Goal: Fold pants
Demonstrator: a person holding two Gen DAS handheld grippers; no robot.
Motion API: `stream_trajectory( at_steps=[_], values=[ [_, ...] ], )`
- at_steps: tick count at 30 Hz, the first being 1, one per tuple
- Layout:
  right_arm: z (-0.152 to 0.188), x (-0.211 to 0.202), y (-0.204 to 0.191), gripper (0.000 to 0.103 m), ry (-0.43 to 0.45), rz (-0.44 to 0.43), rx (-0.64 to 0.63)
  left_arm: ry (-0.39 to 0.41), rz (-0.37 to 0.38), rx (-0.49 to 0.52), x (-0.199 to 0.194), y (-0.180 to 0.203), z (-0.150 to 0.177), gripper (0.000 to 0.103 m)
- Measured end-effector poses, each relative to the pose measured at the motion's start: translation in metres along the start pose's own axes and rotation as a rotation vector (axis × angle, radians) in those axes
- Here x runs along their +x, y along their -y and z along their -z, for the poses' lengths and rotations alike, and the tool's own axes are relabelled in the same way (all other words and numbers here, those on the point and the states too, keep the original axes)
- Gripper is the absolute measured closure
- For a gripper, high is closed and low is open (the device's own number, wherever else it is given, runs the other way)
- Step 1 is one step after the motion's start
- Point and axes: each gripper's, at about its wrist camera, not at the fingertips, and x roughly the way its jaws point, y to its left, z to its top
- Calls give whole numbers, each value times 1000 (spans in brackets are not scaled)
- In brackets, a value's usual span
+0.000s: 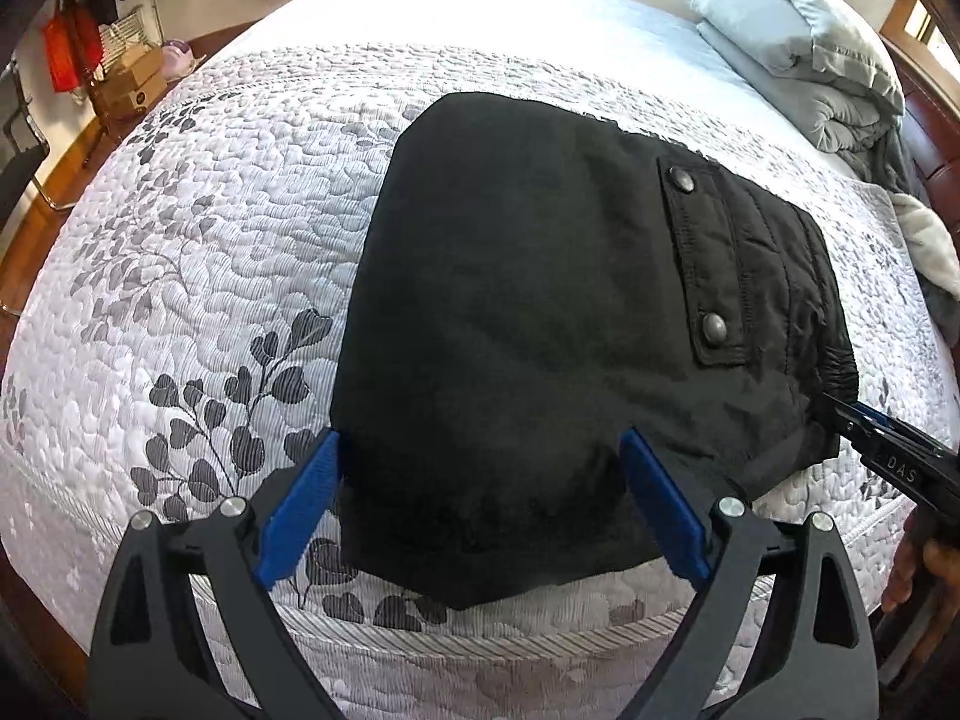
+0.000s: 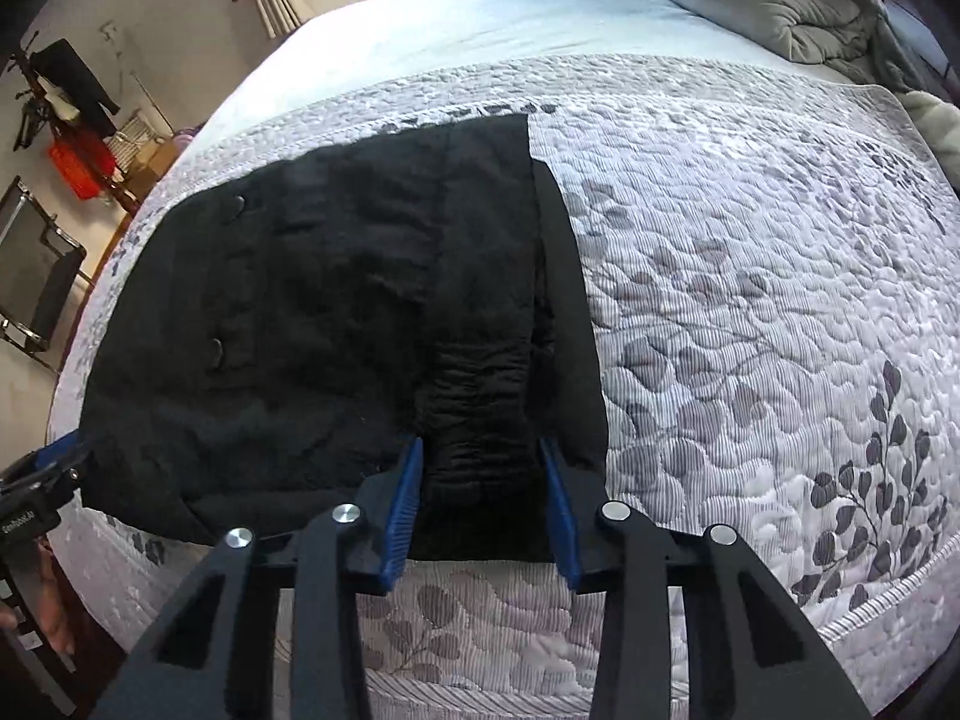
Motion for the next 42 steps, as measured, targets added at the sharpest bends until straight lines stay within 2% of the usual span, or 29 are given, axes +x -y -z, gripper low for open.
stream_trajectory(
  at_steps=[3,6,12,17,20,25,28,31,33,35,39,42],
  values=[
    [0,-2,0,63,8,-6,4,-2,-14,14,1,-1,0,11],
    [3,-14,3,55,28,-36,23,18,-29,32,-8,0,1,11],
    [17,-49,-9,55,74,-30,-6,52,-52,81,-34,7,13,11],
    [30,-71,-27,54,75,-44,-15,83,-17,78,-63,9,25,11],
    [39,-84,-36,46,87,-58,-23,130,7,64,-88,8,33,11],
    [53,-108,-47,45,121,-79,-13,163,49,58,-118,7,43,10],
    [59,-119,-51,35,144,-74,-3,191,58,51,-135,5,50,9],
    [65,-127,-54,21,154,-60,15,212,42,46,-149,4,57,7],
    [69,-130,-57,17,155,-48,14,219,40,52,-157,5,61,5],
    [71,-130,-58,7,157,-27,20,223,24,63,-164,6,63,5],
    [72,-127,-58,6,141,-18,32,247,7,81,-174,7,68,5],
    [73,-124,-60,5,127,-15,33,253,22,78,-178,7,69,5]
  ],
)
